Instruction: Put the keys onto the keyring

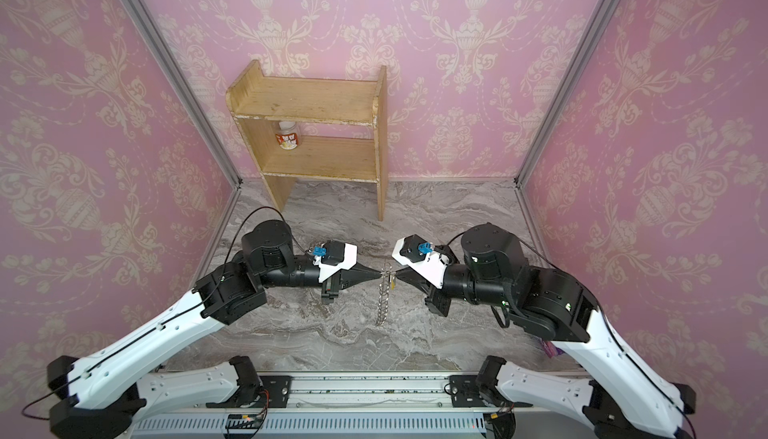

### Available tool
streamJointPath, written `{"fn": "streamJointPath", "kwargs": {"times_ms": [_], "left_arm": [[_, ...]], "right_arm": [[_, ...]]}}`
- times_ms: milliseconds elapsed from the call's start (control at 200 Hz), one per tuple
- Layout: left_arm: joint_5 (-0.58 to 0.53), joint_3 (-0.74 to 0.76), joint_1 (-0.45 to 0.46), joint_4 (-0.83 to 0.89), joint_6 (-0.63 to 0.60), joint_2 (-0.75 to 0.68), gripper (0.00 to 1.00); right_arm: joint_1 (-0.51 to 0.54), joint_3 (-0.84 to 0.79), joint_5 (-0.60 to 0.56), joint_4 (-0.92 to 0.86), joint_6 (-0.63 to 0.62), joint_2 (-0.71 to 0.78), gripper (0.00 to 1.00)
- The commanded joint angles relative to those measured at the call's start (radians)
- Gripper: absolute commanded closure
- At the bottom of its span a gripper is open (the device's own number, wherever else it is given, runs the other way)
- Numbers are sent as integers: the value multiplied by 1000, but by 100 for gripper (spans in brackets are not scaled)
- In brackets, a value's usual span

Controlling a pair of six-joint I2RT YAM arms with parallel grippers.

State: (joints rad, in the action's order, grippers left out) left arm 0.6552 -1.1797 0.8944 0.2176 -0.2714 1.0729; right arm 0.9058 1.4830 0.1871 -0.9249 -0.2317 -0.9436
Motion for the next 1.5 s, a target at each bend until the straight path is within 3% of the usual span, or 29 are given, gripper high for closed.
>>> {"fn": "streamJointPath", "kwargs": {"times_ms": [0, 1496], "left_arm": [[-6, -14, 9, -11, -18, -12, 100], [-16, 24, 9, -55, -23, -23, 100]], "right_arm": [[4, 13, 18, 8, 26, 20, 100], [4, 12, 43, 5, 11, 18, 100]]}}
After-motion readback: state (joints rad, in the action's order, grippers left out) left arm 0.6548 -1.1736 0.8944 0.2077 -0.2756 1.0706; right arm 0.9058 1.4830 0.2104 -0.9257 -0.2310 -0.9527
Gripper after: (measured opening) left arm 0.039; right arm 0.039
